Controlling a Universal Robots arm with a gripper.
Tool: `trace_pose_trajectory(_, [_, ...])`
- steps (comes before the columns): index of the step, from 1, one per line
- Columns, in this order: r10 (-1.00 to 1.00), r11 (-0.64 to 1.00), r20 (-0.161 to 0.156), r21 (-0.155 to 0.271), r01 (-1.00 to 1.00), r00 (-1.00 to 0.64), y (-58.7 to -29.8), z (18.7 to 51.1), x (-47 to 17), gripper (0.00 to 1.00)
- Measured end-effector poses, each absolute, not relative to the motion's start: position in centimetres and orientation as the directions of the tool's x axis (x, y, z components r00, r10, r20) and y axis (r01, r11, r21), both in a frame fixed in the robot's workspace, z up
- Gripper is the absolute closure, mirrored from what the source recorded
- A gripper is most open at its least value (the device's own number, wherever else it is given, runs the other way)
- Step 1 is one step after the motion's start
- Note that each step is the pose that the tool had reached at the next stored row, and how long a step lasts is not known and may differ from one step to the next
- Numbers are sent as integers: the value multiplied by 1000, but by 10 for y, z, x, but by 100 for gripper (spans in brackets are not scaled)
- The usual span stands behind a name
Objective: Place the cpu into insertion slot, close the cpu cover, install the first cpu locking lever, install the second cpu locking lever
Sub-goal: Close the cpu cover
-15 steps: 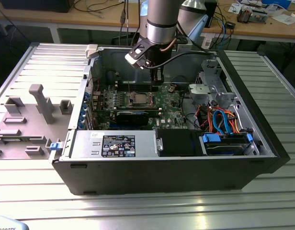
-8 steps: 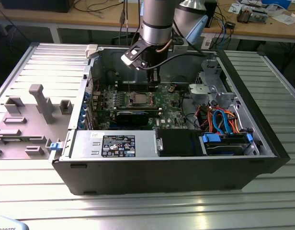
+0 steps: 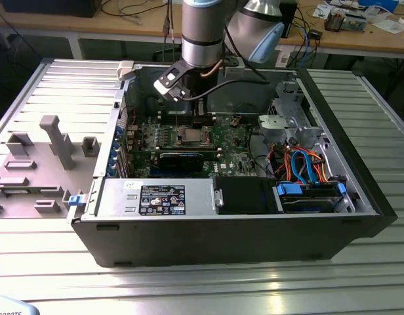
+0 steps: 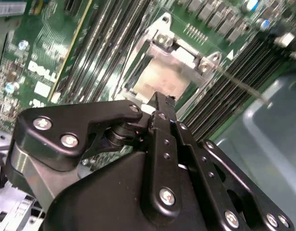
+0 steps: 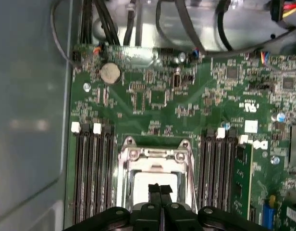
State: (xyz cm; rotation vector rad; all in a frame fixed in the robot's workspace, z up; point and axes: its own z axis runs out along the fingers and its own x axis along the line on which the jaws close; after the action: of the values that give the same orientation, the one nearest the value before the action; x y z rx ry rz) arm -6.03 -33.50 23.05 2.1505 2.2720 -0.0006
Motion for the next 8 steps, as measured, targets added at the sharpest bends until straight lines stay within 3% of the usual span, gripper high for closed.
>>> trace_pose_trajectory(8, [998,55,-9,-1,998,-55,-335,207,-84,89])
